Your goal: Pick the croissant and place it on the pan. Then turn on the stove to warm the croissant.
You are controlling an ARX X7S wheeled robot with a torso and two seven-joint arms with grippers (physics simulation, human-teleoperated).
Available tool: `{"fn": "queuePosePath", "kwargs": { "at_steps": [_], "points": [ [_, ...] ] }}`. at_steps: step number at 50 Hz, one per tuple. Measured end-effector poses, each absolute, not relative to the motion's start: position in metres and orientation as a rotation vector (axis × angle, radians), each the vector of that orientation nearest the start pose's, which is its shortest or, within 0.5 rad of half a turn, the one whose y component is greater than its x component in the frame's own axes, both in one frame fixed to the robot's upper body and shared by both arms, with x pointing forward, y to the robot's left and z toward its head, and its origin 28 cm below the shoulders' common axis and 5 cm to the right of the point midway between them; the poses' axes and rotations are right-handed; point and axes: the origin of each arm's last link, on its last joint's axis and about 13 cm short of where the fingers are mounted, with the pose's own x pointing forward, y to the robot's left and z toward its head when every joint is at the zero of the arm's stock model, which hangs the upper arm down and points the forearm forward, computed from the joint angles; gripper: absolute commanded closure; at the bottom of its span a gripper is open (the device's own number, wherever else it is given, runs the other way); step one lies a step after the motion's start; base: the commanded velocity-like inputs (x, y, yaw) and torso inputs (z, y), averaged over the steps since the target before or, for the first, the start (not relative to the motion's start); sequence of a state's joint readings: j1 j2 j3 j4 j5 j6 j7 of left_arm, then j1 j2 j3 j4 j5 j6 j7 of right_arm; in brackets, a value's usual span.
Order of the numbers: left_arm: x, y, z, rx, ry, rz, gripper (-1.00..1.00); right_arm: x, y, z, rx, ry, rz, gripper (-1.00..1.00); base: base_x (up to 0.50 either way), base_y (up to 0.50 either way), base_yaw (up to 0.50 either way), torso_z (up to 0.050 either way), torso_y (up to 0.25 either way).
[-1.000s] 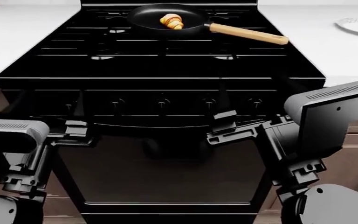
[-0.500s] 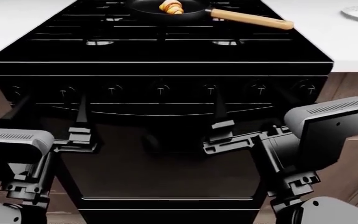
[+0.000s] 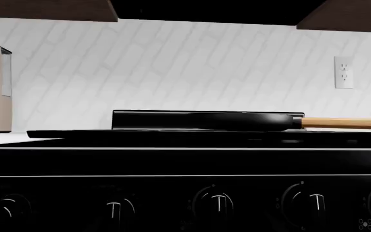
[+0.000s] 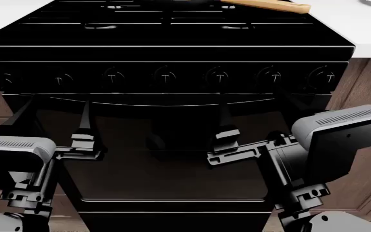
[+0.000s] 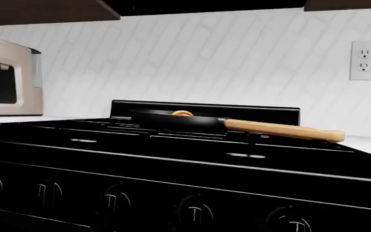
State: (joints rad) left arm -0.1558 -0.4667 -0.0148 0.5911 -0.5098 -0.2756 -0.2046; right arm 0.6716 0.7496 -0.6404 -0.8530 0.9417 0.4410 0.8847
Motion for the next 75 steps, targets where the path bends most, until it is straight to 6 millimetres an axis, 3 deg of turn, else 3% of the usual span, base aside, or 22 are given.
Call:
{"fn": "queuePosePath", "kwargs": {
  "at_steps": [23, 55, 75],
  "points": [
    [0.214, 0.263, 0.163, -0.03, -0.423, -0.067, -1.0, 0.187, -0.075, 0.222, -0.07, -0.329, 0.235, -1.0, 0.0, 0.0, 0.0, 0.0, 0.0],
    [0.217, 0.267, 0.16, -0.043, -0.413, -0.047, -1.0, 0.225, -0.065, 0.223, -0.043, -0.251, 0.214, -1.0, 0.0, 0.0, 0.0, 0.0, 0.0],
    [0.215, 0.267, 0.159, -0.055, -0.414, -0.05, -1.0, 0.238, -0.052, 0.219, -0.026, -0.186, 0.2, -1.0, 0.0, 0.0, 0.0, 0.0, 0.0]
  ]
}}
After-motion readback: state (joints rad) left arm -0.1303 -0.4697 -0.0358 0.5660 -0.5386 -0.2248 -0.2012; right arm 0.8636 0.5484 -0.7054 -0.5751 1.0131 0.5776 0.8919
